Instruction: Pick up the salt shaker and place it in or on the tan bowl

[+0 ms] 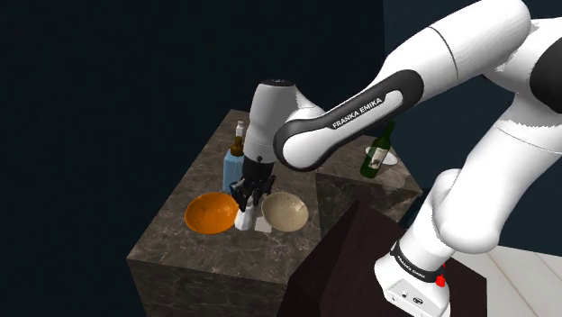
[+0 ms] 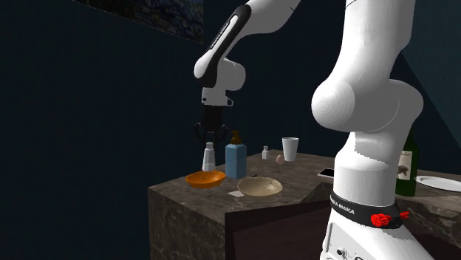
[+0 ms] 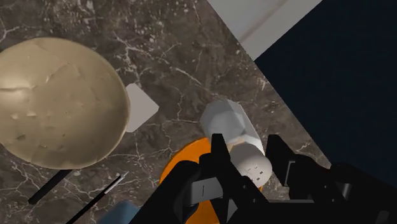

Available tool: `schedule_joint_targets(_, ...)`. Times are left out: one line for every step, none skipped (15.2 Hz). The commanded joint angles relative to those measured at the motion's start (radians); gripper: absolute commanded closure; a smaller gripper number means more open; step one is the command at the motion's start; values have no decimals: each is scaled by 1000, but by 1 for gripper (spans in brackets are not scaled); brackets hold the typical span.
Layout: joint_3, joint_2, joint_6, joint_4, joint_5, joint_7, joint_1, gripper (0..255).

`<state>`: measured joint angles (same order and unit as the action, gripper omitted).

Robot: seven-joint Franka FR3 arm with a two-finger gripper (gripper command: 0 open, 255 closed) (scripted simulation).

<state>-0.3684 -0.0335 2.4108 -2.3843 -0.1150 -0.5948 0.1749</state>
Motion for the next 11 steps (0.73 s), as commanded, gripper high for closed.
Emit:
schedule_joint_targets(24,-54,-13,-43,-29,65,-19,255)
schedule_joint_targets(38,-77,-19,-62,-40,96,-28,255)
schedule_joint_targets(54,-99,-25,-79,-48,127,-37,255)
schedule_joint_targets(69,-121,-32,-96,-55,156,-46,255)
schedule_joint_targets(86,-141,-40,-111,-61,186,-56,255)
schedule_joint_targets(103,-161,-48,-125,-64,214,-65,255)
schedule_joint_targets(120,-180,-56,-138,-67,242,-74,255)
schedule_joint_targets(138,-198,-65,-150,-67,270,-84,255)
schedule_joint_targets(156,-214,-73,-161,-67,297,-94,255)
schedule_joint_targets(174,-230,-82,-170,-65,324,-105,255)
schedule_joint_targets(193,-245,-91,-179,-62,350,-116,255)
